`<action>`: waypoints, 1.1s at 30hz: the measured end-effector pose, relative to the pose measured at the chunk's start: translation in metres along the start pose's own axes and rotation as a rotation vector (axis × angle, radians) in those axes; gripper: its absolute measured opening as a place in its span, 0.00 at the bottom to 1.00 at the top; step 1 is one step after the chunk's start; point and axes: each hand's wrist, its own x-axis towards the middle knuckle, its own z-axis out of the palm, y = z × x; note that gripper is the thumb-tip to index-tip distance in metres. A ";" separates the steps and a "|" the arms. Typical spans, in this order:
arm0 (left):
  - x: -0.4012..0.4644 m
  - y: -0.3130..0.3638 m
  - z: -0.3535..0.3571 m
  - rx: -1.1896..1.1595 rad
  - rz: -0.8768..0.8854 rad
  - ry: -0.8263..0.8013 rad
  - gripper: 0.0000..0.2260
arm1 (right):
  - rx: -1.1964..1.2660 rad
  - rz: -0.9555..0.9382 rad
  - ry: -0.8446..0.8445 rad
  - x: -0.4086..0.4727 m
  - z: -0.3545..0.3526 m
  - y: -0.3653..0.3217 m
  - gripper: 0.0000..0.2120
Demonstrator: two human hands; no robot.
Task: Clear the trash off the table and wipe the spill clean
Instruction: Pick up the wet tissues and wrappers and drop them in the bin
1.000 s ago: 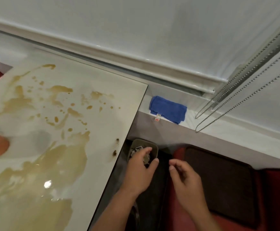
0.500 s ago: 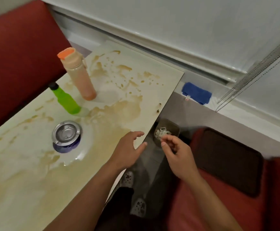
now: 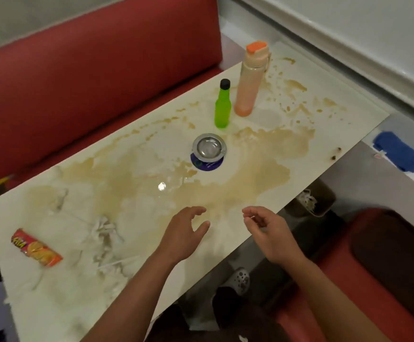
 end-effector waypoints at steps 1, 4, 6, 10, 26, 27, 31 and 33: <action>-0.011 -0.015 -0.010 0.000 -0.021 0.011 0.18 | -0.013 -0.005 -0.016 -0.002 0.014 -0.007 0.10; -0.041 -0.062 -0.040 0.002 -0.068 0.031 0.18 | -0.068 -0.029 -0.059 -0.010 0.059 -0.027 0.10; -0.062 -0.093 -0.061 0.006 -0.085 0.045 0.18 | -0.116 -0.046 -0.128 -0.014 0.093 -0.035 0.10; -0.095 -0.150 -0.102 0.056 -0.116 0.097 0.18 | -0.249 -0.109 -0.295 -0.021 0.162 -0.041 0.12; -0.073 -0.236 -0.143 0.218 -0.239 0.085 0.38 | -0.831 -0.224 -0.431 -0.001 0.303 -0.057 0.14; -0.072 -0.238 -0.139 0.234 -0.235 0.094 0.36 | -0.863 -0.237 -0.426 -0.002 0.304 -0.055 0.13; -0.070 -0.248 -0.133 0.219 -0.182 0.172 0.25 | -0.885 -0.236 -0.388 -0.010 0.303 -0.052 0.14; -0.069 -0.251 -0.134 0.207 -0.162 0.181 0.23 | -0.879 -0.207 -0.375 -0.015 0.298 -0.053 0.14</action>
